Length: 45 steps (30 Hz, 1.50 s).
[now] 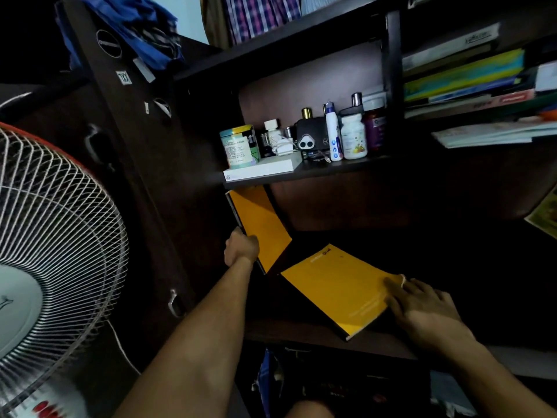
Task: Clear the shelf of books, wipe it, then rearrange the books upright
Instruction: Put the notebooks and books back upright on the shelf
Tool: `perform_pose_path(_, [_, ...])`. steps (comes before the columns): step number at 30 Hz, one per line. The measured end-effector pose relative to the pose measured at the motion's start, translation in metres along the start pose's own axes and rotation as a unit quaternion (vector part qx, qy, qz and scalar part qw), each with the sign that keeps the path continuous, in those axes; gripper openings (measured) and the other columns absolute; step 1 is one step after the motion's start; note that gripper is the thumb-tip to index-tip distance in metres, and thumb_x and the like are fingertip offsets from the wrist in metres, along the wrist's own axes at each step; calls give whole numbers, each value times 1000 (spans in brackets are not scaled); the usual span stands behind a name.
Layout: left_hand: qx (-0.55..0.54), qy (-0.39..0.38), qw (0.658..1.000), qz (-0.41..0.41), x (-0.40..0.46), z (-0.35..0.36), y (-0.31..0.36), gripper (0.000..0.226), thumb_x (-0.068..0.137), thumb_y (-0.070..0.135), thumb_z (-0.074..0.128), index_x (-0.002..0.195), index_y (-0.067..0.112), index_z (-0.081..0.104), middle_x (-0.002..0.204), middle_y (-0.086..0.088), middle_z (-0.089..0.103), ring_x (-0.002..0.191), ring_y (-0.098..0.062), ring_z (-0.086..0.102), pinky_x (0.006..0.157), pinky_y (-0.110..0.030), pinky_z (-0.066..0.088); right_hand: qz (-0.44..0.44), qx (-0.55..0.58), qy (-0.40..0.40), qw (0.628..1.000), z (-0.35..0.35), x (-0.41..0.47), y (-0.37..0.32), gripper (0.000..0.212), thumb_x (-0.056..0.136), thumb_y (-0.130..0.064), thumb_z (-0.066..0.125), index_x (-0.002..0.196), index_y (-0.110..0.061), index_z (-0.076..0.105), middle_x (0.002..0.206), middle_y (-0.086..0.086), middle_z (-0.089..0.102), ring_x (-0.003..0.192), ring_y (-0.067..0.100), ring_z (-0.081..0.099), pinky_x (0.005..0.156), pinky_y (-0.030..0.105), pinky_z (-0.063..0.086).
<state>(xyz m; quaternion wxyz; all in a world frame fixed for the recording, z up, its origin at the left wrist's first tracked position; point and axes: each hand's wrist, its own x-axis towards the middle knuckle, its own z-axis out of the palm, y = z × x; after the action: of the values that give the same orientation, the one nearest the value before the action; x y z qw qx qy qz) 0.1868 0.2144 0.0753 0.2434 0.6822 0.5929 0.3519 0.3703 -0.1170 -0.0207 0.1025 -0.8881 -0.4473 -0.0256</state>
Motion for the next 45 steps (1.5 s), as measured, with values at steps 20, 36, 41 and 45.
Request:
perform_pose_path(20, [201, -169, 961, 92, -99, 30, -20, 72, 87, 66, 60, 145, 25, 47, 141, -5, 54, 124, -33, 55, 89, -37, 48, 5, 12, -1, 1000, 1, 2, 1, 58, 104, -58, 17, 159, -39, 12, 164, -9, 25, 153, 20, 16, 116, 42, 21])
perform_pose_path(36, [-300, -205, 912, -189, -139, 34, 21, 20, 83, 12, 80, 89, 6, 61, 75, -7, 53, 51, -18, 39, 42, -25, 30, -7, 108, 26, 994, -11, -5, 2, 47, 101, -55, 44, 142, -33, 40, 147, 1, 50, 139, 25, 39, 106, 41, 30])
perform_pose_path(41, [-240, -347, 902, -89, -164, 30, 42, 39, 93, 17, 72, 125, 19, 51, 119, 1, 58, 116, -24, 55, 86, -38, 40, -16, 156, 53, 986, -13, -8, 5, 44, 98, -50, 54, 135, -32, 38, 131, 3, 59, 121, 27, 53, 96, 41, 36])
perform_pose_path(45, [-304, -217, 928, -8, -141, 28, 31, 59, 97, 16, 68, 148, 21, 38, 143, -7, 54, 131, -33, 52, 92, -42, 43, -14, 143, 40, 989, -17, -8, 1, 69, 95, -60, 52, 151, -37, 19, 145, 0, 51, 132, 25, 47, 102, 43, 35])
